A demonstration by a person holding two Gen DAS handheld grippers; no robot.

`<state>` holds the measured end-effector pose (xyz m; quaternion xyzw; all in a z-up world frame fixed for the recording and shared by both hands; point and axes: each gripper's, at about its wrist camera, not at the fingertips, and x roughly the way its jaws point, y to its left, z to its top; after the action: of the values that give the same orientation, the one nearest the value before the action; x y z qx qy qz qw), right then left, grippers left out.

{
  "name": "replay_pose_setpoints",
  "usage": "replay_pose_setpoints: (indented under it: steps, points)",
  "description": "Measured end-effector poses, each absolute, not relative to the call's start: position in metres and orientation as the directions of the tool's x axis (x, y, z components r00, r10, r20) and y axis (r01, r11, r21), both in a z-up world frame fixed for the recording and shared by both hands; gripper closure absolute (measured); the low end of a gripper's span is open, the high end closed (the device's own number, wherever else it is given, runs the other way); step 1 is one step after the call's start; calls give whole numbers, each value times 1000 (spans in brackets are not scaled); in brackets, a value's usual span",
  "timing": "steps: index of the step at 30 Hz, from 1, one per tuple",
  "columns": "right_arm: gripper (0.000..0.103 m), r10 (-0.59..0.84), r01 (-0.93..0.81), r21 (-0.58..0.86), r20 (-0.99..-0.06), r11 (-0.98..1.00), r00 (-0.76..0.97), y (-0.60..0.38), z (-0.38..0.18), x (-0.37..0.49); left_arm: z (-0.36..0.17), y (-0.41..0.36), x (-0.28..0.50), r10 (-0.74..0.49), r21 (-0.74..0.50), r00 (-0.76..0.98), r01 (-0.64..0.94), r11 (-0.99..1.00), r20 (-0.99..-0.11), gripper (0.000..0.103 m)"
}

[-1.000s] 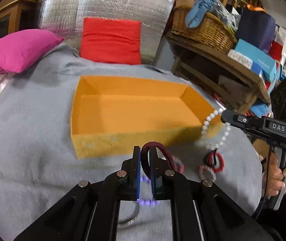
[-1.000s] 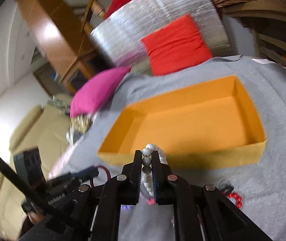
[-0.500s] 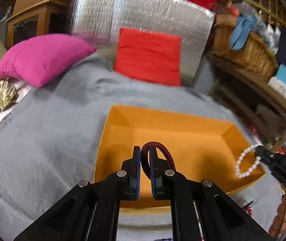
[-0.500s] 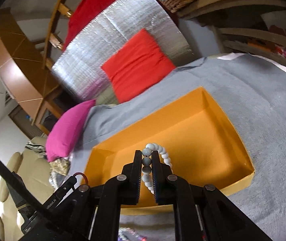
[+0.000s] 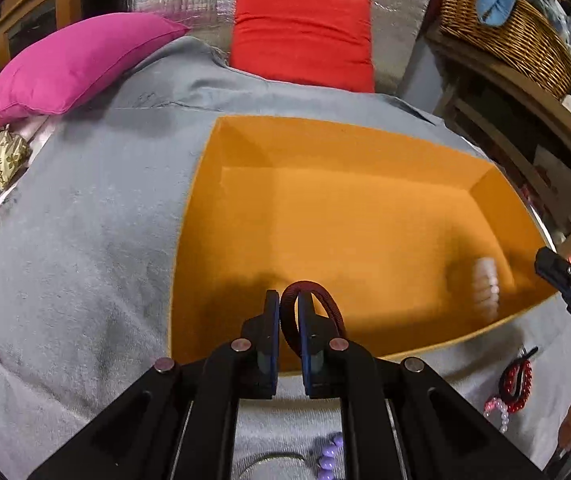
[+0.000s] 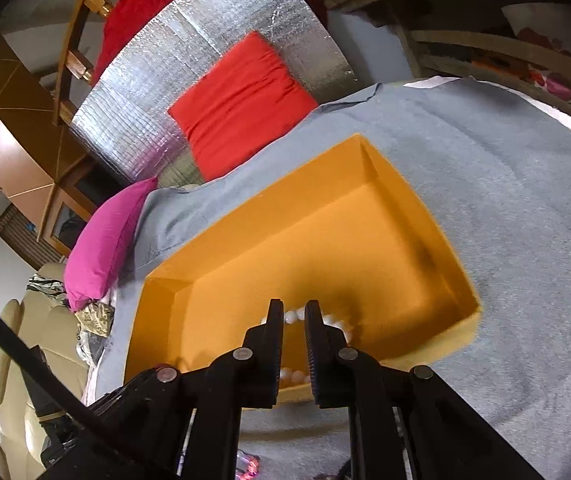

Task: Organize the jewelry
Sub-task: 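Carry both bracelets into the orange tray and open both tools, then move both tools back over the remaining bracelets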

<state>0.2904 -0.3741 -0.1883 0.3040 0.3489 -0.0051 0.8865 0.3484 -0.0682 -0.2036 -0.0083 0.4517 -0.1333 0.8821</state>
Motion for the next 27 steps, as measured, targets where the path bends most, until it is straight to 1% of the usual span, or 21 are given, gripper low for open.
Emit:
replay_pose_setpoints:
  steps: [5, 7, 9, 10, 11, 12, 13, 14, 15, 16, 17, 19, 21, 27]
  points:
    - [89, 184, 230, 530, -616, 816, 766, -387, -181, 280, -201, -67, 343, -268, -161, 540, 238, 958, -798, 95]
    - [89, 170, 230, 513, -618, 827, 768, -390, -176, 275, -200, -68, 341, -265, -153, 539, 244, 958, -799, 94]
    - [87, 158, 234, 499, -623, 834, 766, -396, -172, 267, -199, -68, 341, -264, -152, 551, 240, 959, -792, 94]
    - [84, 157, 235, 496, -626, 836, 764, -398, -171, 265, -199, -66, 340, -256, -149, 560, 231, 962, -788, 94]
    - [80, 154, 237, 489, -632, 839, 759, -401, -169, 259, -197, -64, 339, -247, -142, 569, 223, 964, -784, 89]
    - [79, 153, 239, 485, -637, 841, 755, -404, -168, 255, -195, -62, 337, -236, -133, 583, 214, 968, -777, 74]
    - [75, 155, 239, 484, -640, 842, 752, -407, -168, 251, -191, -59, 334, -226, -127, 604, 201, 971, -764, 66]
    - [68, 160, 237, 486, -642, 841, 749, -409, -167, 247, -186, -56, 330, -218, -123, 627, 191, 974, -748, 50]
    - [62, 167, 235, 488, -646, 841, 745, -412, -167, 242, -179, -52, 323, -210, -116, 663, 183, 976, -718, 44]
    - [54, 171, 233, 486, -650, 842, 740, -413, -167, 236, -174, -50, 318, -209, -110, 683, 186, 976, -700, 43]
    - [52, 172, 231, 485, -651, 843, 739, -414, -167, 233, -169, -48, 310, -211, -100, 704, 196, 976, -678, 43]
    - [52, 177, 222, 479, -655, 849, 735, -414, -166, 225, -162, -45, 298, -213, -80, 727, 213, 974, -653, 43]
    - [52, 192, 212, 481, -660, 851, 726, -414, -167, 217, -162, -42, 287, -229, -82, 725, 233, 969, -650, 43]
    - [52, 245, 197, 519, -663, 832, 707, -410, -171, 198, -174, -42, 257, -380, -211, 620, 330, 920, -686, 43]
